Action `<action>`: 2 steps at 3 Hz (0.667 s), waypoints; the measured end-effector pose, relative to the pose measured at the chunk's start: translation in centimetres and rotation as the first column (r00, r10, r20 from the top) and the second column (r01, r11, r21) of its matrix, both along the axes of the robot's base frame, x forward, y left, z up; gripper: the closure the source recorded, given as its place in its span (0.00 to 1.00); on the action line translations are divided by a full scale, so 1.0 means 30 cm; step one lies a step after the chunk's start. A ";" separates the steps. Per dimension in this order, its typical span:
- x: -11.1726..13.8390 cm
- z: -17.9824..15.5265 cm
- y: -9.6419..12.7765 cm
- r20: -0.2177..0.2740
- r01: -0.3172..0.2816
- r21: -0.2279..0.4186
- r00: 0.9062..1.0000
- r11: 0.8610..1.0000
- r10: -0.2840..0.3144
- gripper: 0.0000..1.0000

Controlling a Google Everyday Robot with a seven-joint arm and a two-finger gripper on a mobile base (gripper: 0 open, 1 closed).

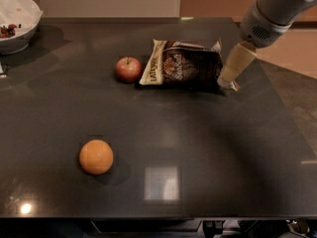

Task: Pick brown chip bag

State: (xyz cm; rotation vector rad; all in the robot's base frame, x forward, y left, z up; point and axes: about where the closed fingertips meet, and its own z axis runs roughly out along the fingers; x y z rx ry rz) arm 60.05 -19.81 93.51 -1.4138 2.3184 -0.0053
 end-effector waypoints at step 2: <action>0.120 -0.072 0.087 -0.002 0.028 0.068 1.000 0.997 -0.028 0.00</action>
Offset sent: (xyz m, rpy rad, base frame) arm 0.0531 0.0412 -0.0417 0.1141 0.0211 -0.0575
